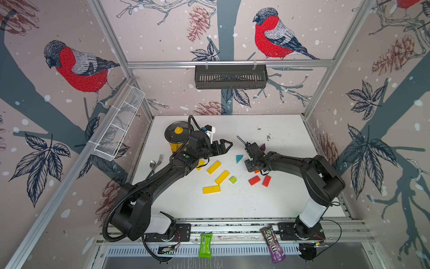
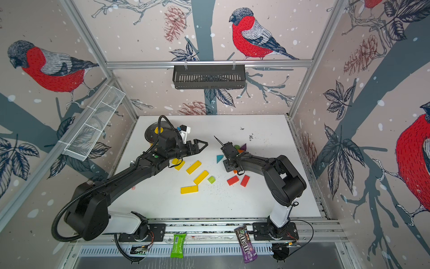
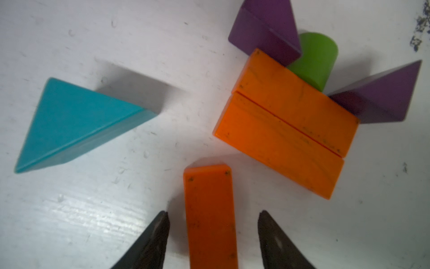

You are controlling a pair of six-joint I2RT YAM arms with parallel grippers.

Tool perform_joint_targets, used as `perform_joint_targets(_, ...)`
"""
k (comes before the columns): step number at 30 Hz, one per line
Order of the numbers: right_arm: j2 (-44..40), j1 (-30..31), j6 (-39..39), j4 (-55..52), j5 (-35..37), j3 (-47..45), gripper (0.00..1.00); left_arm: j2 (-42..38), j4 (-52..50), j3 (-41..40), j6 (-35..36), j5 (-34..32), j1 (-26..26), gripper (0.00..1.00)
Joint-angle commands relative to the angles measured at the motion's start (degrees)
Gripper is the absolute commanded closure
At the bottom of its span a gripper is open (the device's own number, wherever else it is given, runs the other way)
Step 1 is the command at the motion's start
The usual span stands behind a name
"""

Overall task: Assemble a carrot with building blocks
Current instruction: Assemble the building block at the center of the board.

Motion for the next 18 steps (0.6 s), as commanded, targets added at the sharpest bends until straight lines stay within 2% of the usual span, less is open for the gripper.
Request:
perform_joint_targets(1,-1.4,0.1,3.0,-3.1,2.2,-1.0,0.38,-0.5,0.8,0.4,-0.1,0.0,-0.1,0.08)
perform_joint_targets(11,-6.6,-3.8,8.1,-6.5,4.0,-6.1,0.38,-0.4,1.0,0.3,-0.3,0.2,-0.1,0.08)
perform_joint_targets(18,-8.0,-7.7,9.0,-6.1,3.5,-5.1,0.38,-0.3,1.1,0.3,-0.3,0.3,-0.1,0.08)
